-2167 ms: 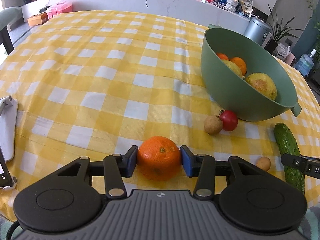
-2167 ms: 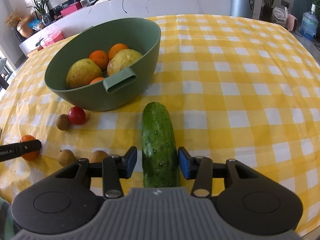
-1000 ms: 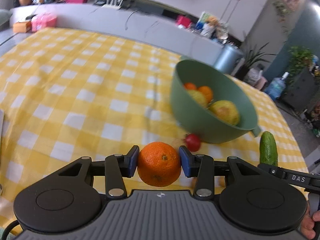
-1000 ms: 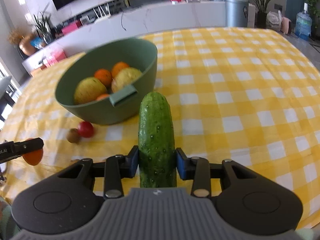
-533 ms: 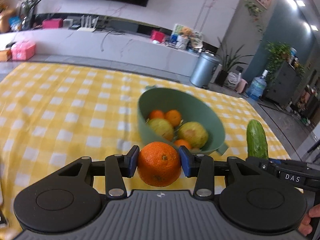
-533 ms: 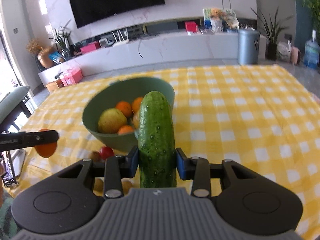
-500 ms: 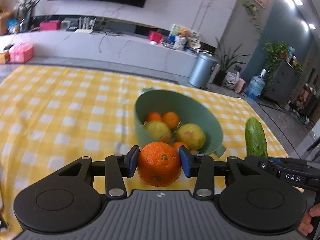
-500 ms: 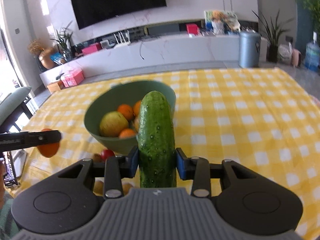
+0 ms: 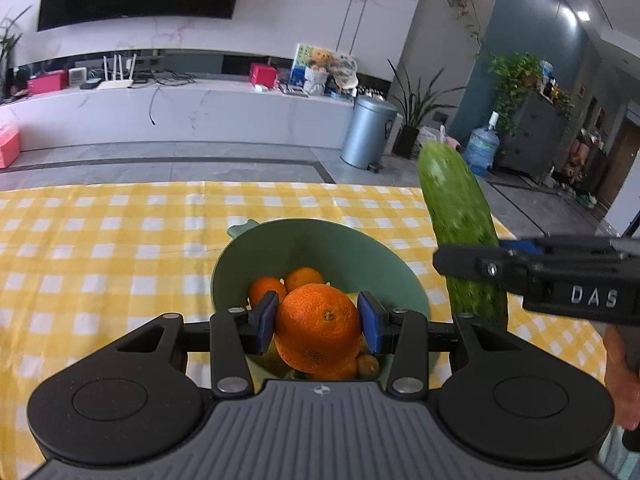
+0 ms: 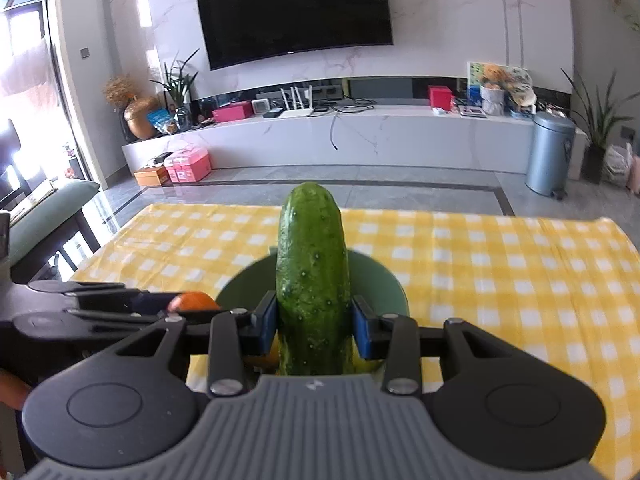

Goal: Organize fruits
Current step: 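Lower the orange into the bowl and open the left tool while the right tool lowers the cucumber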

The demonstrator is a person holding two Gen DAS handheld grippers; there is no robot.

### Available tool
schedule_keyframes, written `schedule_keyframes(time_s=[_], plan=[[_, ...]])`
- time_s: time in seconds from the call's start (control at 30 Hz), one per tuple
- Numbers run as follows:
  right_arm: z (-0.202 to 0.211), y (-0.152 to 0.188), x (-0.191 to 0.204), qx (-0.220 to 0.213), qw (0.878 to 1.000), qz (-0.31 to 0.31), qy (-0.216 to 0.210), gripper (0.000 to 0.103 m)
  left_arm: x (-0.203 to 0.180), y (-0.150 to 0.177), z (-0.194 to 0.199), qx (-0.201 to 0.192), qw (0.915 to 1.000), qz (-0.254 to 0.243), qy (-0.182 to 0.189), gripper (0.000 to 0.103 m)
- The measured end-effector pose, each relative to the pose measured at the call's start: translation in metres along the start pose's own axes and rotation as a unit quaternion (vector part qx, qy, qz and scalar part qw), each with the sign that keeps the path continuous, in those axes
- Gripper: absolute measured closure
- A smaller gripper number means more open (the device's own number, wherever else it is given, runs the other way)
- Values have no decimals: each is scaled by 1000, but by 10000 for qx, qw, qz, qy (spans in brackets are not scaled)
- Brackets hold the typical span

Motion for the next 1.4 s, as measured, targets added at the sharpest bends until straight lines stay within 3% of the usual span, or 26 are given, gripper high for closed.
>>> schedule_keyframes(time_s=[0.17, 0.33, 0.7, 0.83, 0.93, 1.13, 1.4], plan=[[-31, -19, -7, 142, 9998, 102, -33, 68, 7, -9, -27, 228, 9995, -119, 187, 55], [-61, -25, -15, 342, 9988, 359, -21, 68, -1, -5, -53, 481, 9960, -649, 371, 55], [-94, -25, -34, 661, 9970, 403, 2, 68, -11, 1, -95, 937, 9885, -1137, 340, 54], [-101, -23, -35, 755, 9964, 376, -75, 68, -9, 2, -103, 1082, 9874, -1102, 351, 54], [-107, -22, -35, 825, 9957, 403, -78, 68, -7, 3, -103, 1118, 9876, -1034, 380, 52], [-114, -18, -29, 989, 9928, 658, -166, 68, 1, -8, -87, 894, 9916, -813, 465, 34], [-129, -13, -14, 1390, 9813, 1324, -118, 68, 25, -9, -47, 658, 9961, -582, 46, 33]])
Point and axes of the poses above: each gripper's, at about its wrist camera, not at the fingertips, and z roughly against the way its jaws point, x to its left, y to its underside, the point moved 10 cm from there along -z, roughly the way its jaws point, and after that the axes turned 6 degrees about -z, right-handed, at the moved point
